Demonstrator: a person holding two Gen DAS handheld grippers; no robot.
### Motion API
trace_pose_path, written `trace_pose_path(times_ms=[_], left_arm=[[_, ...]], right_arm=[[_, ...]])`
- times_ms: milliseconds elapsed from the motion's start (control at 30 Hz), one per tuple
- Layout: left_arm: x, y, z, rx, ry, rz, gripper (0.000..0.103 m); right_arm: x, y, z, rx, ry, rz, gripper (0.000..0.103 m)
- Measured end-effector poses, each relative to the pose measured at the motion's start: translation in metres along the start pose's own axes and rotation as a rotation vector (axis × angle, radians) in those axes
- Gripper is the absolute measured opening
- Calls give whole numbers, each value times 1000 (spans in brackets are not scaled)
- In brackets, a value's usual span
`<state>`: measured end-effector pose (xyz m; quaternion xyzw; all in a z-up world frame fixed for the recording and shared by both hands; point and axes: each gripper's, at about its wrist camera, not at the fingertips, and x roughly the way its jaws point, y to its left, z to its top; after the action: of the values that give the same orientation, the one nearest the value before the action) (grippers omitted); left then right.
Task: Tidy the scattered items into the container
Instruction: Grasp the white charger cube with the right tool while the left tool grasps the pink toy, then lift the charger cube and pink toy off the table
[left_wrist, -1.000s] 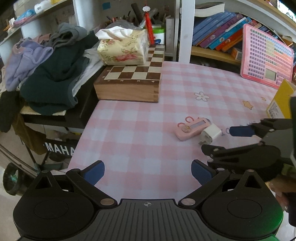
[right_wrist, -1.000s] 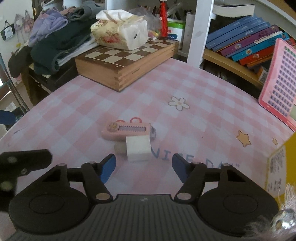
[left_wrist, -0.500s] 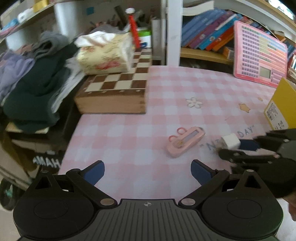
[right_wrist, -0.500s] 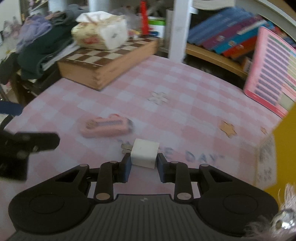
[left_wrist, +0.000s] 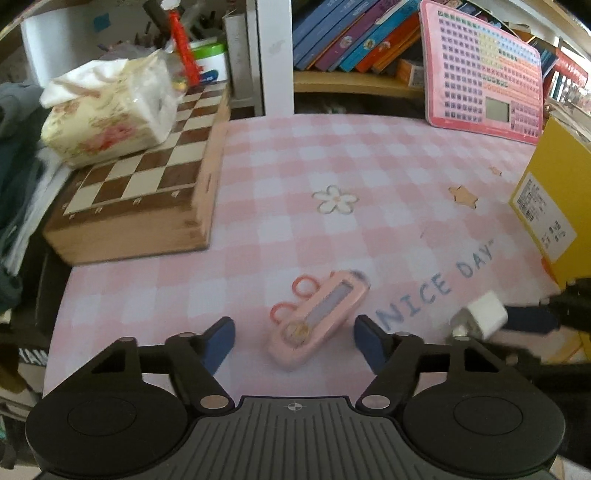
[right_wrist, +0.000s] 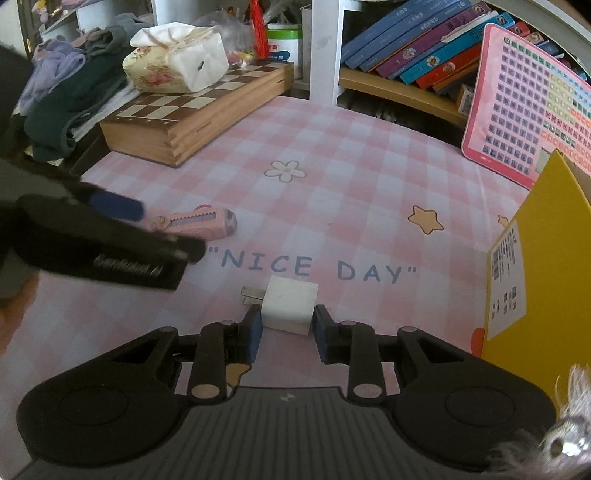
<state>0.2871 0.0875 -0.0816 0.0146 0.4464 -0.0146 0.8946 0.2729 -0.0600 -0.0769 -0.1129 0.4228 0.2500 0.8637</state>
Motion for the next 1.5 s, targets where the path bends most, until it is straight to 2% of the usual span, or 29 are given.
trace_pose_path(times_ms=[67, 133, 200, 333, 633, 1167, 1500], left_arm=[[0, -2, 1, 6, -8, 0, 53], [-2, -4, 1, 17, -9, -8, 32], [-4, -5, 0, 33, -7, -21, 23], [-6, -5, -3, 42, 0, -42, 23], [-39, 6, -17, -63, -20, -81, 23], [-108, 11, -56, -119, -47, -133, 23], [-150, 4, -83, -95, -96, -131, 23]], right_arm=[[-1, 0, 0, 4, 2, 4, 28], [-1, 0, -1, 6, 4, 5, 28], [-2, 0, -1, 10, 5, 3, 28], [-3, 2, -2, 13, 9, 4, 28], [-19, 11, -7, 0, -8, 12, 27], [-77, 28, -35, 30, -53, -7, 27], [-108, 42, -59, 61, -74, -12, 27]])
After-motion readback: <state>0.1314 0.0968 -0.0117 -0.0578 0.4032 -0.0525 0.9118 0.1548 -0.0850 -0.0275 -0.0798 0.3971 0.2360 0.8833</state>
